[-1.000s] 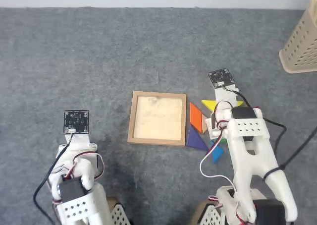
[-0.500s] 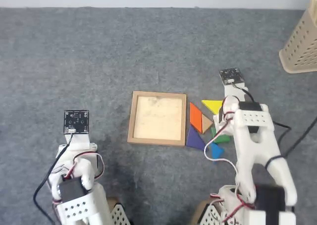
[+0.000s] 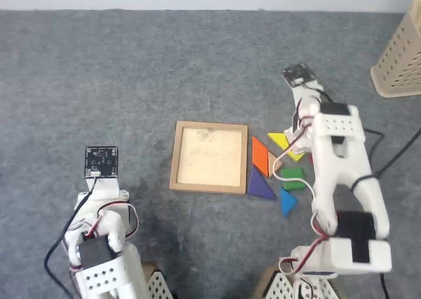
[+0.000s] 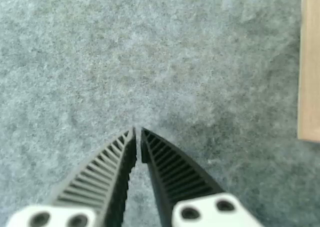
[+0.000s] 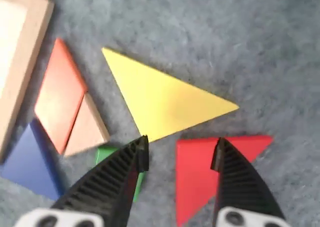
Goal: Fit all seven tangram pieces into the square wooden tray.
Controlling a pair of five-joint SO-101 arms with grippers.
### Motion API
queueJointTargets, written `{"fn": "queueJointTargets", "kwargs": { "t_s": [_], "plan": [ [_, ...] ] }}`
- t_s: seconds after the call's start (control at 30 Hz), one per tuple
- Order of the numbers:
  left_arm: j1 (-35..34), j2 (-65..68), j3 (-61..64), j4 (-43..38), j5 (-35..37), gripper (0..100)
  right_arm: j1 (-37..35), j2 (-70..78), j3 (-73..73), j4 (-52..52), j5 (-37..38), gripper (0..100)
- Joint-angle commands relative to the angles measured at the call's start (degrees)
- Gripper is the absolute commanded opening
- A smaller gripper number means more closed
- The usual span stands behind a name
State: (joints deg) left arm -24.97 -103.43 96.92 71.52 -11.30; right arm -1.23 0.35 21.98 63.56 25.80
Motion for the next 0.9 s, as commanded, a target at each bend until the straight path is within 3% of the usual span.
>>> {"fn": "queueJointTargets", "kwargs": {
  "t_s": [0.0, 0.2, 0.57, 0.7, 0.87],
  "plan": [
    [-0.3, -0.8, -0.4, 0.4, -0.3, 1, -1.1, 0.8, -4.9, 3.3, 3.3, 22.0],
    [-0.3, -0.8, -0.4, 0.4, -0.3, 1, 2.6, -2.9, 6.1, -2.0, -4.1, 22.0],
    [-0.3, -0.8, -0.4, 0.4, -0.3, 1, 4.7, -28.0, 32.6, -7.7, -4.4, 21.7],
    [-0.3, -0.8, -0.4, 0.4, -0.3, 1, 4.9, -29.8, 29.7, -7.3, -4.4, 21.9],
    [-0.3, -0.8, -0.4, 0.4, -0.3, 1, 7.0, -21.3, 16.7, -5.1, -7.6, 22.1]
  ]
}}
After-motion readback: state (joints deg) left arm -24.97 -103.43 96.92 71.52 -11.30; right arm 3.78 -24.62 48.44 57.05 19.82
